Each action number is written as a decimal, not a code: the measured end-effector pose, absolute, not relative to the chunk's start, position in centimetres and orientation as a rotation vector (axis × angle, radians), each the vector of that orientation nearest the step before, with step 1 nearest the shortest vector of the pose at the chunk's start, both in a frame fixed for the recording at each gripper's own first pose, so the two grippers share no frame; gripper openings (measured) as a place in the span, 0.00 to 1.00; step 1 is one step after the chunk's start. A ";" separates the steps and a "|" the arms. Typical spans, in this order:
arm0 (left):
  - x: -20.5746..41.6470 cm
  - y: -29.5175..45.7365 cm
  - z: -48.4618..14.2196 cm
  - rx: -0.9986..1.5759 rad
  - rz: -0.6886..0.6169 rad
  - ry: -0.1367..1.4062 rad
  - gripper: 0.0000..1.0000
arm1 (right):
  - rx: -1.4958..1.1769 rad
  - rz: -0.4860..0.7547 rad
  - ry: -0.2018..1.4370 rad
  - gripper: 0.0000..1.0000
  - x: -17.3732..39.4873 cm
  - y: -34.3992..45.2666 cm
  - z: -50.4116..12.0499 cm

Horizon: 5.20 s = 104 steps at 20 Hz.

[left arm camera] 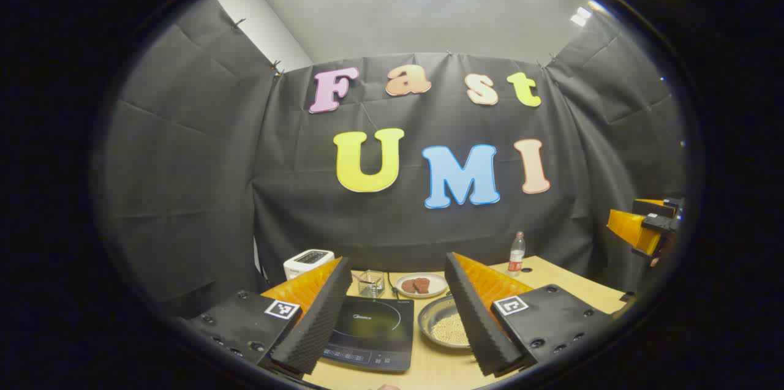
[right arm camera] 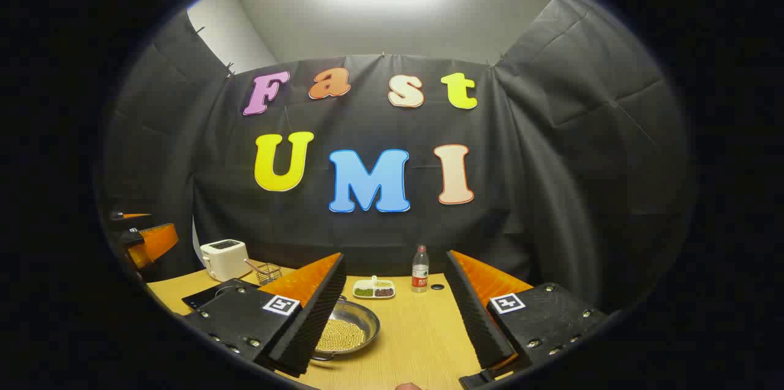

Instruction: First push the handle of the pot to place it horizontally, then grasp the pot with both hands and set it on the induction cooktop.

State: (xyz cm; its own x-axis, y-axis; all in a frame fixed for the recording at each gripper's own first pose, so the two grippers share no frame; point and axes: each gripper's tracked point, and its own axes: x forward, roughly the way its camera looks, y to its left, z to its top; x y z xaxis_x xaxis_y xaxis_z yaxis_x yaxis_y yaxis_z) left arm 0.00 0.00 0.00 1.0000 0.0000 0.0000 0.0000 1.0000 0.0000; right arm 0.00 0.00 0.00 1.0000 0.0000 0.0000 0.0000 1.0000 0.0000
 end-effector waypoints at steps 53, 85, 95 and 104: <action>-2.3 -3.9 1.4 0.029 0.069 -0.020 0.99 | 0.005 0.070 0.007 0.01 0.3 -2.7 -0.7; 5.0 7.8 -1.1 0.038 0.261 -0.006 0.99 | 0.004 0.511 0.244 0.01 7.6 16.3 -10.4; 5.7 11.4 -2.8 0.043 0.311 0.022 0.99 | -0.056 0.643 0.392 0.01 6.7 21.6 -16.7; 6.5 13.4 -4.3 0.029 0.329 0.043 0.99 | -0.089 0.734 0.552 0.01 4.4 24.7 -22.3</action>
State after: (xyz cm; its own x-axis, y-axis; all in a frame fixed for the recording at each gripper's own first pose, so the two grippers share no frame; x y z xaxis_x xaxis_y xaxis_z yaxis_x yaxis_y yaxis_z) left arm 6.45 13.43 -4.31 0.9456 0.3232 -0.0377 -0.3219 0.9461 0.0360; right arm 4.44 24.71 -22.32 0.6072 0.6117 -0.5071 -0.6573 0.7452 0.1119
